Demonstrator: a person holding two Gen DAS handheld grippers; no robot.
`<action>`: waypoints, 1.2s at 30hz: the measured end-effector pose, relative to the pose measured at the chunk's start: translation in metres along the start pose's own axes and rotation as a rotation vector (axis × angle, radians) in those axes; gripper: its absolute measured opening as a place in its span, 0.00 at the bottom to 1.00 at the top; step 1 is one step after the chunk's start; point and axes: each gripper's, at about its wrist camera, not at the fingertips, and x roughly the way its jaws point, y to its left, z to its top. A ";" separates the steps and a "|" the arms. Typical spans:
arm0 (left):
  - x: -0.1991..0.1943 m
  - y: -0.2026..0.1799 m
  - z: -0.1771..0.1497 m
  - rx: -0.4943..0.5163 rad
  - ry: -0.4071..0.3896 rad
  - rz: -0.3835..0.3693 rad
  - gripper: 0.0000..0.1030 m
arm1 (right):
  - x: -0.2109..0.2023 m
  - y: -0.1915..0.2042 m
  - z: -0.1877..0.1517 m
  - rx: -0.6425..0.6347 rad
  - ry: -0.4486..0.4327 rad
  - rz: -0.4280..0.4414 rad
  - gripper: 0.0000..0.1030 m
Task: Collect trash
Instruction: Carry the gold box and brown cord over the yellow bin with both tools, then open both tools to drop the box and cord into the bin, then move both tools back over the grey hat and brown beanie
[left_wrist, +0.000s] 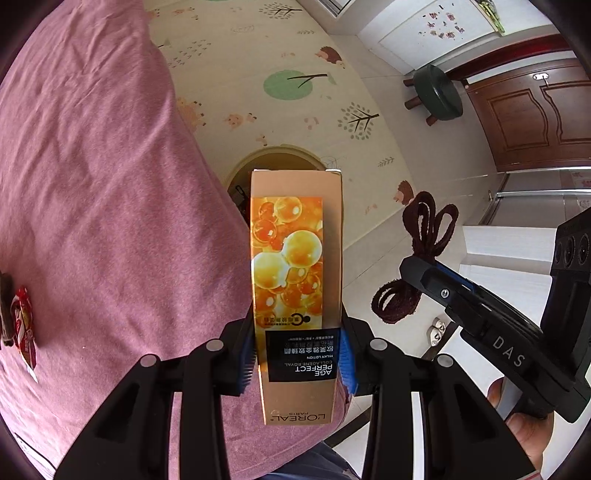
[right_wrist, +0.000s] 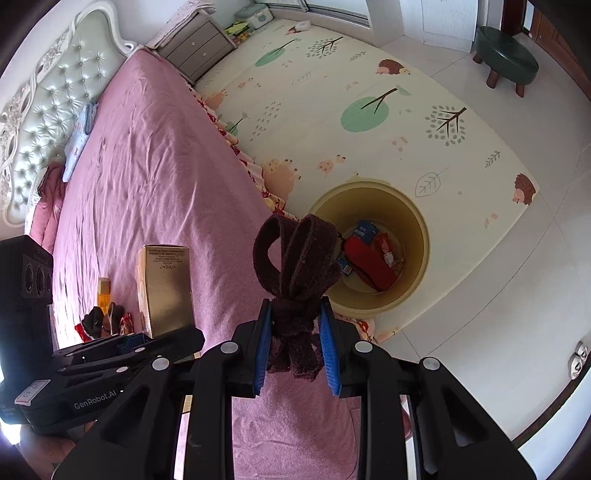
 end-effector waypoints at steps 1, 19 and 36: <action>0.002 -0.004 0.004 0.009 0.004 0.001 0.36 | 0.000 -0.002 0.003 0.005 -0.002 0.000 0.24; 0.005 -0.040 0.036 0.095 -0.021 -0.016 0.64 | -0.020 -0.040 0.041 0.072 -0.051 -0.026 0.40; -0.026 -0.014 0.018 0.083 -0.077 0.040 0.70 | -0.019 0.007 0.039 -0.006 -0.040 -0.011 0.40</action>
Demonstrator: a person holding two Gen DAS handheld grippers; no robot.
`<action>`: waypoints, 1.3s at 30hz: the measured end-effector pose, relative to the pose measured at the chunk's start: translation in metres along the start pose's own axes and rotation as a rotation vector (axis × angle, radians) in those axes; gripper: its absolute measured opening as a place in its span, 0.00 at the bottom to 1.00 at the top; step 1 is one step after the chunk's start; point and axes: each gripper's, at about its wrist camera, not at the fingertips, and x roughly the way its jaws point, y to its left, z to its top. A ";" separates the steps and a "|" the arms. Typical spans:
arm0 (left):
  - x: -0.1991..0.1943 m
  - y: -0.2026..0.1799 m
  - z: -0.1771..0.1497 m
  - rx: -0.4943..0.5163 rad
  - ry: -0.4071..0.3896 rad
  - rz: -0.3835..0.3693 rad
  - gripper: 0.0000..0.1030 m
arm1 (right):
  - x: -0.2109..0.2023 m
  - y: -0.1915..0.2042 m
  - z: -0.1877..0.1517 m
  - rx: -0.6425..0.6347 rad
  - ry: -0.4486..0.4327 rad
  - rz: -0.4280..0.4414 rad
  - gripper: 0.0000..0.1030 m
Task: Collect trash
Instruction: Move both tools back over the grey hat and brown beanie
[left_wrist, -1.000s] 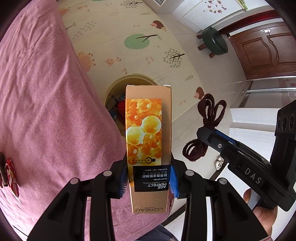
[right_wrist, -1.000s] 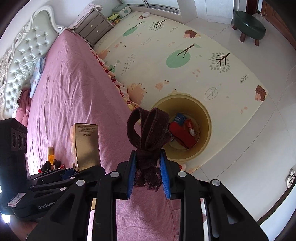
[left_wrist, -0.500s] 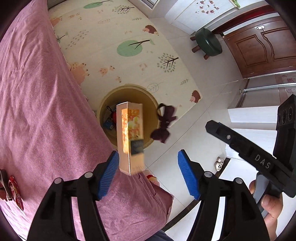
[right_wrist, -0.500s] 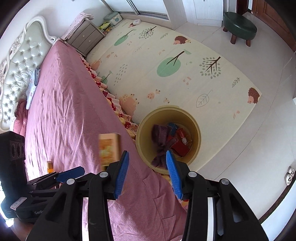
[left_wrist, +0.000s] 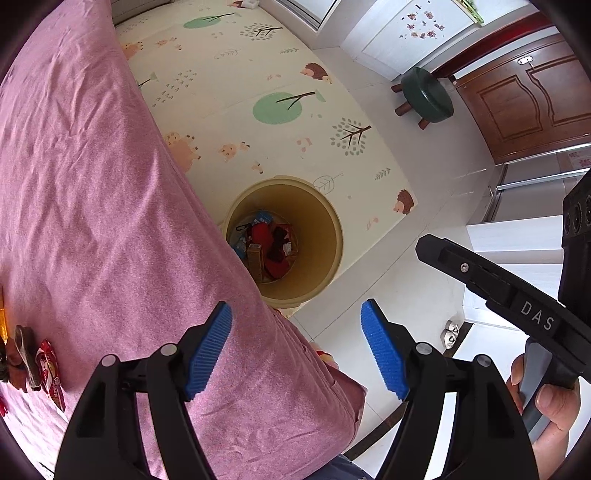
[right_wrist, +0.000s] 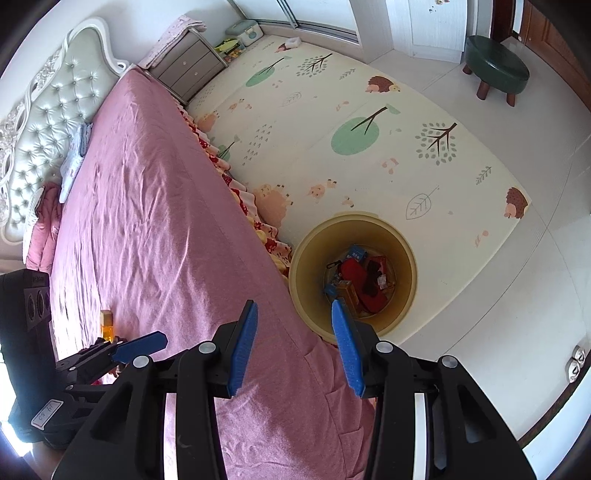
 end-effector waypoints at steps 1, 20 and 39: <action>-0.004 0.004 -0.003 -0.006 -0.007 0.000 0.70 | 0.000 0.006 -0.002 -0.011 0.001 0.002 0.40; -0.079 0.156 -0.119 -0.268 -0.121 0.061 0.70 | 0.035 0.173 -0.076 -0.285 0.115 0.082 0.40; -0.130 0.323 -0.187 -0.504 -0.176 0.145 0.70 | 0.098 0.318 -0.132 -0.453 0.231 0.127 0.40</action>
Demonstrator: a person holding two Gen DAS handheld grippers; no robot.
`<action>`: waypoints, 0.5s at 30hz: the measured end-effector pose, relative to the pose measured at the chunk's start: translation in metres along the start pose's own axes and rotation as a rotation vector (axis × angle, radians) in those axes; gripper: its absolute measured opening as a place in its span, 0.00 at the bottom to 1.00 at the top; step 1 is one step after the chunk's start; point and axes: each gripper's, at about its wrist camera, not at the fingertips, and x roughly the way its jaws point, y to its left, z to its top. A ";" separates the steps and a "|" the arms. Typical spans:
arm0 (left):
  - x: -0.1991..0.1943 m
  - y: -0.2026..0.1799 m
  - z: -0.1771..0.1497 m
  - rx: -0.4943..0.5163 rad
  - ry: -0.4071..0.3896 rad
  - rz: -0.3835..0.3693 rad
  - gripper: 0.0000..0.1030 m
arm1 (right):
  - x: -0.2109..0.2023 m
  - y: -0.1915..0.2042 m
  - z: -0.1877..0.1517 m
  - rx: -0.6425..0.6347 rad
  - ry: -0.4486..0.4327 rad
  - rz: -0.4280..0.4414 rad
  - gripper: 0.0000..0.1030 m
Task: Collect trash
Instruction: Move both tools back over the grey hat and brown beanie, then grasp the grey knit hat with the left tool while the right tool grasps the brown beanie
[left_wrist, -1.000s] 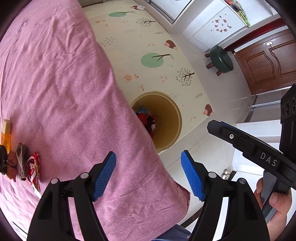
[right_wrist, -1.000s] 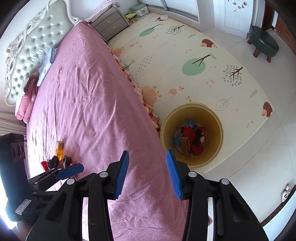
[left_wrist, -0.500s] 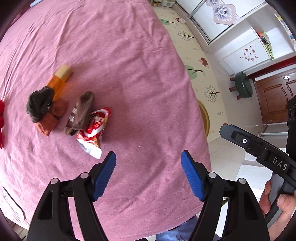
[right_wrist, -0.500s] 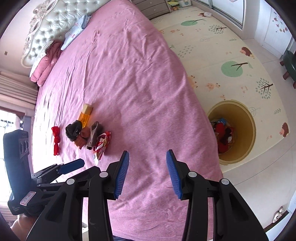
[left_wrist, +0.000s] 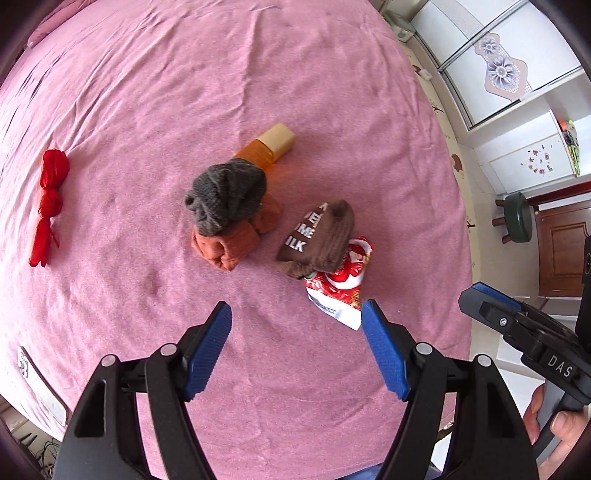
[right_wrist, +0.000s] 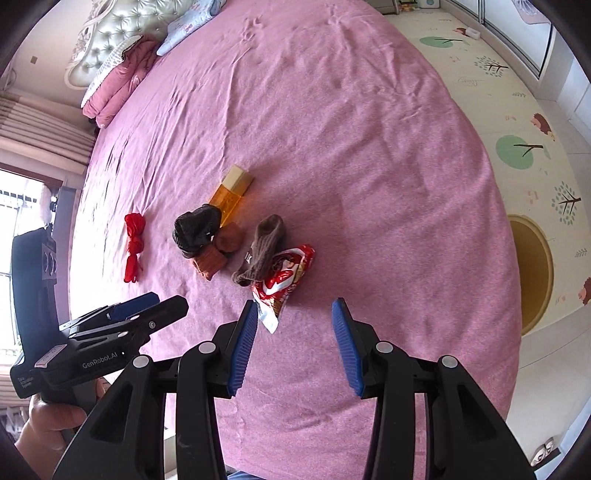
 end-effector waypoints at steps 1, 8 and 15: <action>0.001 0.006 0.004 -0.006 0.000 0.004 0.70 | 0.005 0.003 0.003 0.000 0.007 0.000 0.40; 0.023 0.034 0.035 -0.010 0.035 0.032 0.71 | 0.046 0.017 0.026 0.014 0.058 -0.008 0.41; 0.049 0.057 0.064 -0.017 0.071 0.064 0.71 | 0.083 0.025 0.044 0.015 0.118 -0.010 0.41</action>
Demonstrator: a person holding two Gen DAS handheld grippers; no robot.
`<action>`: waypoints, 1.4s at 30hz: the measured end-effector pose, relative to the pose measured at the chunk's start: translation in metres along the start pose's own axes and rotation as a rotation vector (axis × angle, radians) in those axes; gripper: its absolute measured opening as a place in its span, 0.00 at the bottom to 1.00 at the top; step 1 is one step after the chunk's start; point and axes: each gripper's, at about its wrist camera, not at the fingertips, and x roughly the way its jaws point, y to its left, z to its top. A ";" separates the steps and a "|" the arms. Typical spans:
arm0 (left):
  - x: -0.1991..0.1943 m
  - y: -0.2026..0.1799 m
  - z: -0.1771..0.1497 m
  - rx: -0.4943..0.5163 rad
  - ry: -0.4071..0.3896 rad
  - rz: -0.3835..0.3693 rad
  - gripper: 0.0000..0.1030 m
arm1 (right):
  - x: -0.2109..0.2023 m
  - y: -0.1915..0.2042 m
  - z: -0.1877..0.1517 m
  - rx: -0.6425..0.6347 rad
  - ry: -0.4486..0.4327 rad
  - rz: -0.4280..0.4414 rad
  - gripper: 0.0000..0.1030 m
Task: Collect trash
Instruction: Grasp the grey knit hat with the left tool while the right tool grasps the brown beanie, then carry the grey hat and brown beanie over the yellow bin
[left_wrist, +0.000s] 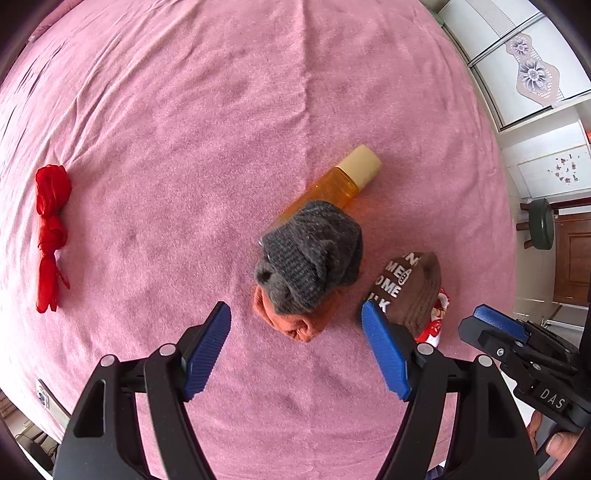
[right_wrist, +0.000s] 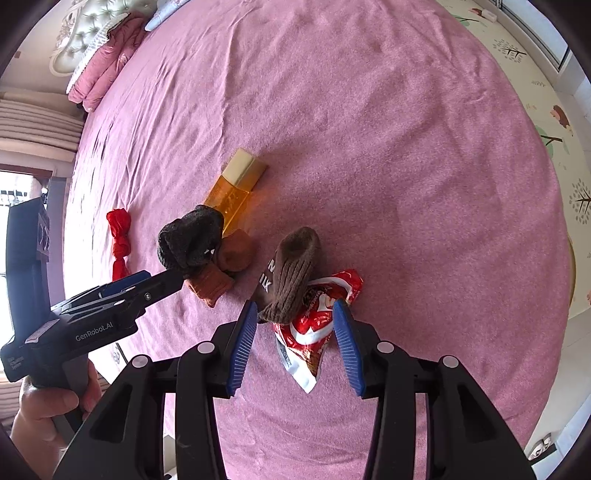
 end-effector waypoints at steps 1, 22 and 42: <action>0.003 0.001 0.004 0.001 0.004 0.001 0.71 | 0.004 0.001 0.003 -0.001 0.007 -0.001 0.41; 0.046 -0.002 0.033 -0.023 0.063 -0.091 0.40 | 0.054 0.006 0.017 -0.023 0.080 -0.034 0.25; -0.009 -0.009 -0.022 -0.068 0.006 -0.172 0.38 | -0.013 0.013 -0.030 -0.059 -0.022 0.026 0.06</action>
